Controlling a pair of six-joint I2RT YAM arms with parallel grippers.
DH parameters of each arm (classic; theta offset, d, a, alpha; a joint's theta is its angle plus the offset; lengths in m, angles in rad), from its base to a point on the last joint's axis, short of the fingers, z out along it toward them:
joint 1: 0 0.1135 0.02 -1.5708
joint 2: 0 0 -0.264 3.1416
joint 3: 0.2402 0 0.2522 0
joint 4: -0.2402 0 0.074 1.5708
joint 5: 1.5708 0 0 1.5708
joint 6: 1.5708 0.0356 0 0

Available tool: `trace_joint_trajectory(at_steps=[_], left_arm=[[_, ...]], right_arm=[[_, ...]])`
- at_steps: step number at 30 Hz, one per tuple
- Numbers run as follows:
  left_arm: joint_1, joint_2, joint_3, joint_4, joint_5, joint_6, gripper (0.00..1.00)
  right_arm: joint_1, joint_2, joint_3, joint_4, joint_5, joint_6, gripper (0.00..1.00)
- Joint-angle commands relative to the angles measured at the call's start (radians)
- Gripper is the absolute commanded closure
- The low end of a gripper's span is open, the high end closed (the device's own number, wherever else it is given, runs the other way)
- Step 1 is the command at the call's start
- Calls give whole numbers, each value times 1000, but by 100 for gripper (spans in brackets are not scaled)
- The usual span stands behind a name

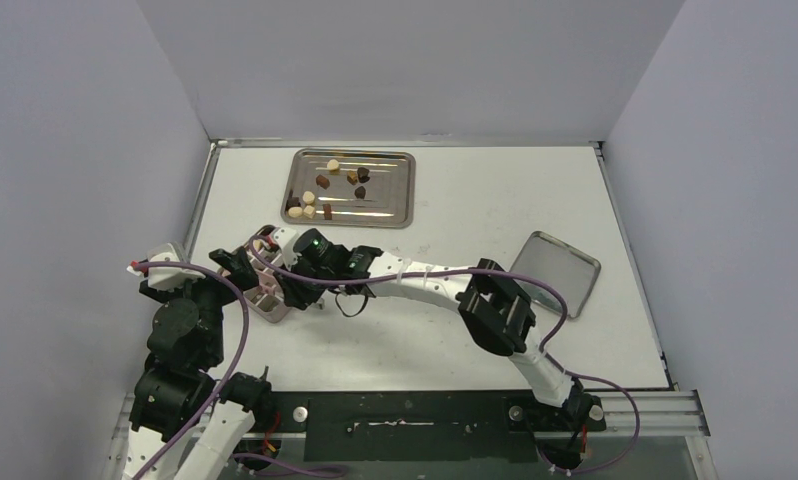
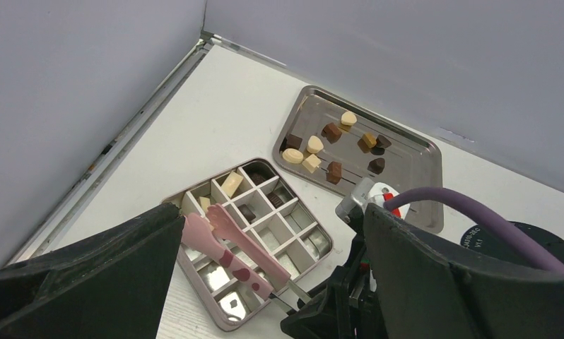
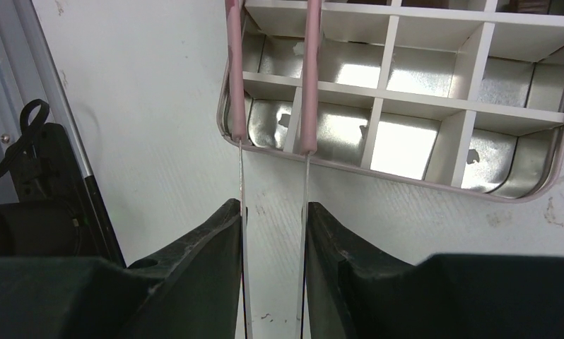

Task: Pack the chocolate
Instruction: Place the fake chocolate in the packing box.

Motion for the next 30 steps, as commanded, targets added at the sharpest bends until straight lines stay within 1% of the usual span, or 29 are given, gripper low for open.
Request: trace_joint_trajectory(at_steps=[1,7,16,24,30], left_arm=[[5,-5,39,13,-8,1,3],[5,-4,38,13,-6,2,3],[3,-4,34,19,4,4,3],[2,-5,34,19,5,7,3],[2,-4,34,18,4,8,3]], right_arm=[[2,17,78,10,-6,8,68],[9,55,114,-22,18,5,66],[9,20,104,-9,47,2,61],[7,-20,92,1,47,-3,63],[3,-92,22,36,45,-4,63]])
